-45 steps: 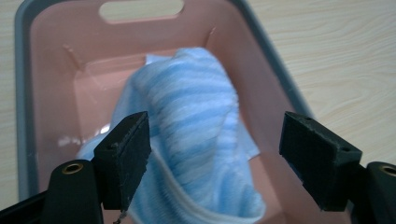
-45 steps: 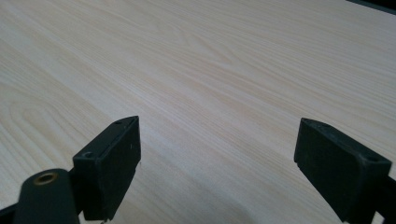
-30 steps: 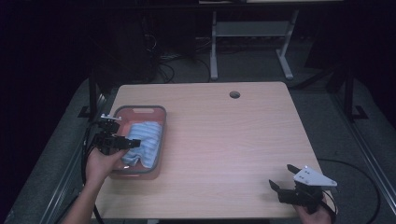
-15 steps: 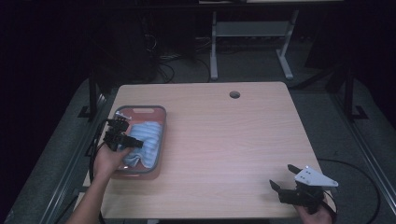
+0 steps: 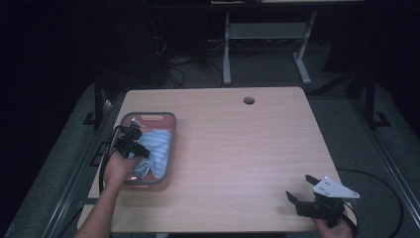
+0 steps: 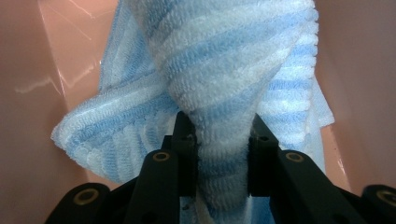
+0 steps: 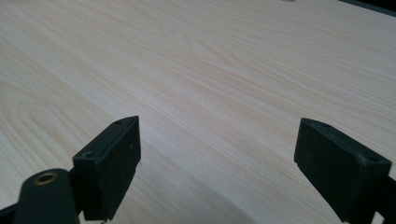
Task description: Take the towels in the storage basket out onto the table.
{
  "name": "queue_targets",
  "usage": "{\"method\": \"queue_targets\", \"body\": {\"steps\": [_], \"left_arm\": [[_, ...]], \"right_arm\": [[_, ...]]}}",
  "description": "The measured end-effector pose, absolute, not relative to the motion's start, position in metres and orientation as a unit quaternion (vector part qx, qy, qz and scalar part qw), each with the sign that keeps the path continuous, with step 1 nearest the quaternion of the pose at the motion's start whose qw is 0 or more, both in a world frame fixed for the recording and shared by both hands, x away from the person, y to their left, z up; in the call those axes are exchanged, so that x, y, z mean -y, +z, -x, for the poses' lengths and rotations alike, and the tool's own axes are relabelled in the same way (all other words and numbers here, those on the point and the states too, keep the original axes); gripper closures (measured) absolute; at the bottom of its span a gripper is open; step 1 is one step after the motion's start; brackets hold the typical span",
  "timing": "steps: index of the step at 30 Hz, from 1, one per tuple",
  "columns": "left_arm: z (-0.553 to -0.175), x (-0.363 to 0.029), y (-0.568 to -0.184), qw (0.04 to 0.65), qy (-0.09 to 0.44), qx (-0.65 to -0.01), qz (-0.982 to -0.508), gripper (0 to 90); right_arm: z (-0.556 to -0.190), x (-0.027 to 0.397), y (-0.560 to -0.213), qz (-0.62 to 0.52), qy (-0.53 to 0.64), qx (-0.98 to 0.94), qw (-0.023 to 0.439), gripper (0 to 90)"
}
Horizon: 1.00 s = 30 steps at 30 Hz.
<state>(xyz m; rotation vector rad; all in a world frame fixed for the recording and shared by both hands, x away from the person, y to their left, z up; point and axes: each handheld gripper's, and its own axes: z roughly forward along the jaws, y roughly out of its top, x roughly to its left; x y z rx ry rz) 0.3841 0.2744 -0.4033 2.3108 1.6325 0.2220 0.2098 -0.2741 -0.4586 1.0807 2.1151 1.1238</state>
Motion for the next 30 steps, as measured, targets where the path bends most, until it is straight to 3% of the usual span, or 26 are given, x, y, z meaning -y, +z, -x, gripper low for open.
{"method": "queue_targets", "body": {"steps": [10, 30], "left_arm": [[-0.381, -0.278, -0.399, 0.165, 0.075, -0.566, -0.804, 72.2], [-0.355, -0.302, -0.372, 0.276, 0.055, -0.547, -0.788, 72.2]], "right_arm": [[-0.209, 0.276, -0.458, -0.402, 0.415, -0.775, 0.256, 14.2], [-0.208, 0.276, -0.458, -0.408, 0.413, -0.772, 0.260, 14.2]]}}
